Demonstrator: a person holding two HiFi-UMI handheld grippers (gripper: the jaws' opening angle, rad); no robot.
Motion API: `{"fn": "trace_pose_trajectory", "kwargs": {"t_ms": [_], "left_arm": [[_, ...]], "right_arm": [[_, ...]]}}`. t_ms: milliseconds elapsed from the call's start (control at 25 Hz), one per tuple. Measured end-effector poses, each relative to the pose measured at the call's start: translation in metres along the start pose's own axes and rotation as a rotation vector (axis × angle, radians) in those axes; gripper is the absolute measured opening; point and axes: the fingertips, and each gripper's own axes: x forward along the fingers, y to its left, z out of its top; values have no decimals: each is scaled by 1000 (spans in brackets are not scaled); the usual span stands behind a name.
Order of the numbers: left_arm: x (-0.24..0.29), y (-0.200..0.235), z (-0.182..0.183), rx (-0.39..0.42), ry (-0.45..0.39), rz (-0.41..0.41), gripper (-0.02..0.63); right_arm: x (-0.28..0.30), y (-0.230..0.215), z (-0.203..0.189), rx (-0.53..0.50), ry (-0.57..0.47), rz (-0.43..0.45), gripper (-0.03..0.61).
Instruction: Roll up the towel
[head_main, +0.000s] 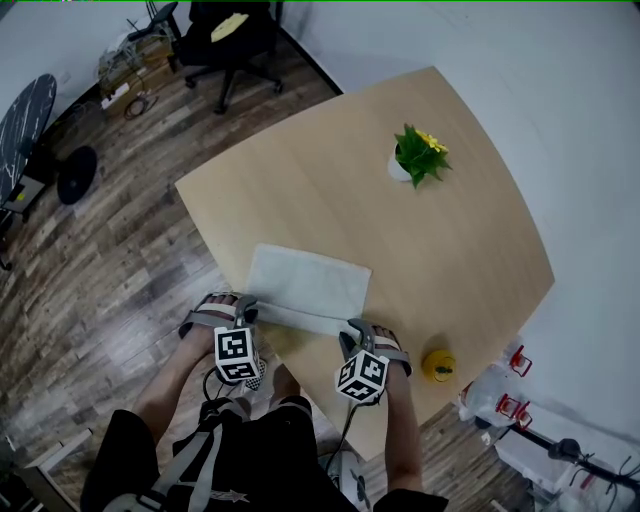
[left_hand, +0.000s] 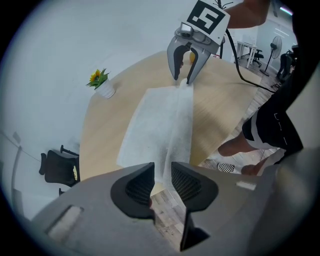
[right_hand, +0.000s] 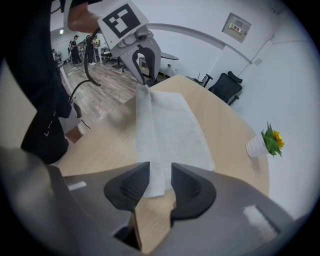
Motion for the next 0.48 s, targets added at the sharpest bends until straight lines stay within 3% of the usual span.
{"fn": "trace_pose_trajectory", "kwargs": {"t_ms": [480], "left_arm": [[6, -36, 6, 34, -11, -53, 118]], "right_arm": [[0, 28, -8, 21, 12, 28, 140]]}}
